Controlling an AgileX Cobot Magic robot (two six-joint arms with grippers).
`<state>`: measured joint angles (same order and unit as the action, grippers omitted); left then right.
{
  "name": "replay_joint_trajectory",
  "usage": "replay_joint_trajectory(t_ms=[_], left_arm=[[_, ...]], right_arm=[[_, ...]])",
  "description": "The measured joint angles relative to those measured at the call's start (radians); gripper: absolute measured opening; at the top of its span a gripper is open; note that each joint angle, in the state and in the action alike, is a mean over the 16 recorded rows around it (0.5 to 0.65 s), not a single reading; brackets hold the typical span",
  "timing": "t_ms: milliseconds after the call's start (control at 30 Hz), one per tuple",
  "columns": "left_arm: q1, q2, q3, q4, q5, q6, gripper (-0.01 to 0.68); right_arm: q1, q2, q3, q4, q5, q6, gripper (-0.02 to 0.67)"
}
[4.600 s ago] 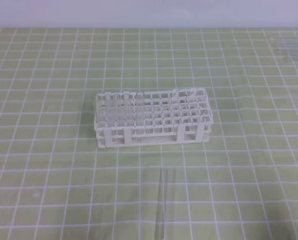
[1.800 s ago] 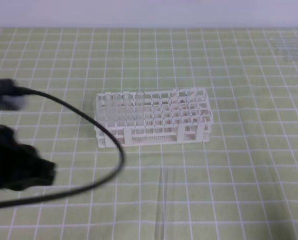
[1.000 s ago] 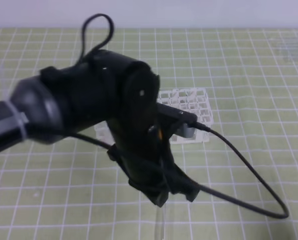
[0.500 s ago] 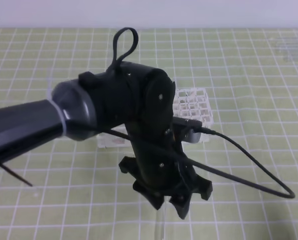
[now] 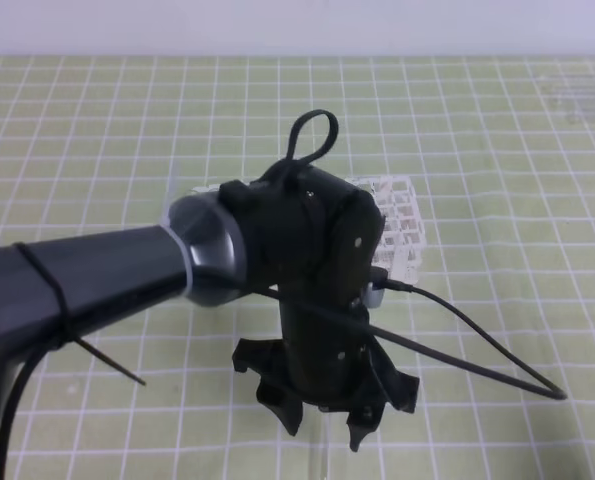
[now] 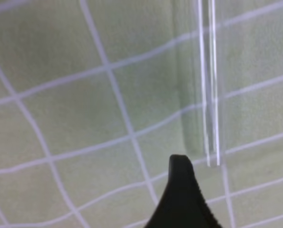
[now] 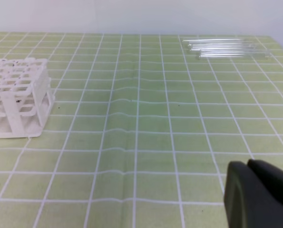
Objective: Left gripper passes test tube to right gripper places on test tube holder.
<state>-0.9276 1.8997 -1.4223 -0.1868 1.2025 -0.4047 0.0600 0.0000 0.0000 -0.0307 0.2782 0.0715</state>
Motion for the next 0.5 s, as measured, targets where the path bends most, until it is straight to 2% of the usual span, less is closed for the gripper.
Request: replay_joint_trajectory(t_ms=[500], left_arm=[[-0.026, 0.005, 0.106, 0.015, -0.158, -0.065, 0.421]], right_arm=[[0.000, 0.000, 0.000, 0.000, 0.000, 0.000, -0.018]])
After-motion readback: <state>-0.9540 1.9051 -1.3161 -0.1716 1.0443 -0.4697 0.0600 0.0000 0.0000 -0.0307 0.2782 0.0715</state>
